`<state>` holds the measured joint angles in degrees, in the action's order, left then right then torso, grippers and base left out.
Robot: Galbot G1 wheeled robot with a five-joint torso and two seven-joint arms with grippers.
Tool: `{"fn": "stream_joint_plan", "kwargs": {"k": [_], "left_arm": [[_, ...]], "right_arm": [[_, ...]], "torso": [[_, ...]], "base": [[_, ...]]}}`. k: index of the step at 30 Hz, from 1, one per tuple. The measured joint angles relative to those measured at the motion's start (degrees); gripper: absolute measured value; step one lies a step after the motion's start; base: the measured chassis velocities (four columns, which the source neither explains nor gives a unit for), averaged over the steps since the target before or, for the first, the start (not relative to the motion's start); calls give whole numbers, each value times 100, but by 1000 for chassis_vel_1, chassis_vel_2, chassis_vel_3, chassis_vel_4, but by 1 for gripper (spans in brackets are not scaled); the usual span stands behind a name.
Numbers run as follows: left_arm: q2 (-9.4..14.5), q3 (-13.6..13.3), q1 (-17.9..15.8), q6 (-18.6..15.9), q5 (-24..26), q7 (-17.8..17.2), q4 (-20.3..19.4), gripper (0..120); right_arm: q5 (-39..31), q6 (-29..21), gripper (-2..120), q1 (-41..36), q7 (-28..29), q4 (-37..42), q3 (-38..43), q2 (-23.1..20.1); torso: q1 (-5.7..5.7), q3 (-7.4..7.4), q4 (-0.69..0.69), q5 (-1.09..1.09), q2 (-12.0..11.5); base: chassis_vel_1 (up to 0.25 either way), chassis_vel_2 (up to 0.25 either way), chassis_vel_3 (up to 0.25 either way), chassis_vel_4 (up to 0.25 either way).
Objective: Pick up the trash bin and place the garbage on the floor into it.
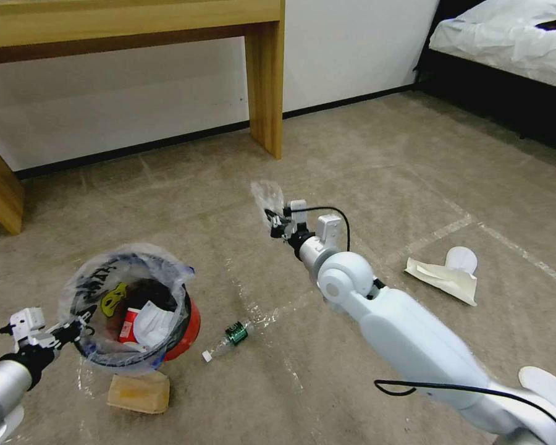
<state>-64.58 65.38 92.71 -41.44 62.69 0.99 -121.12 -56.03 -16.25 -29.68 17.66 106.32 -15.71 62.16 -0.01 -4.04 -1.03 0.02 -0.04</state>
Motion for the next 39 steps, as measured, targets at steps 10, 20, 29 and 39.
{"fn": "stream_joint_plan", "kwargs": {"k": [10,20,29,39], "left_arm": [[225,-321,-143,-69,211,-80,2,1],[524,-601,-386,-75,361,-125,243,1],[627,-538,-437,-75,494,-137,294,1],[694,-352,-388,-75,594,-131,284,1]], "right_arm": [[-411,219,0,632,-75,407,-878,192],[-1243,-193,0,1407,629,812,-1676,633],[-1839,-655,0,2035,1190,705,-2733,1031],[-1892,-993,0,2204,1461,467,-3461,1147]], "torso": [[0,0,3,0,0],[0,0,2,-1,0],[0,0,3,-2,0],[0,0,2,-1,0]], "base": [[0,0,0,0],[0,0,0,0],[0,0,0,0],[0,0,0,0]]}}
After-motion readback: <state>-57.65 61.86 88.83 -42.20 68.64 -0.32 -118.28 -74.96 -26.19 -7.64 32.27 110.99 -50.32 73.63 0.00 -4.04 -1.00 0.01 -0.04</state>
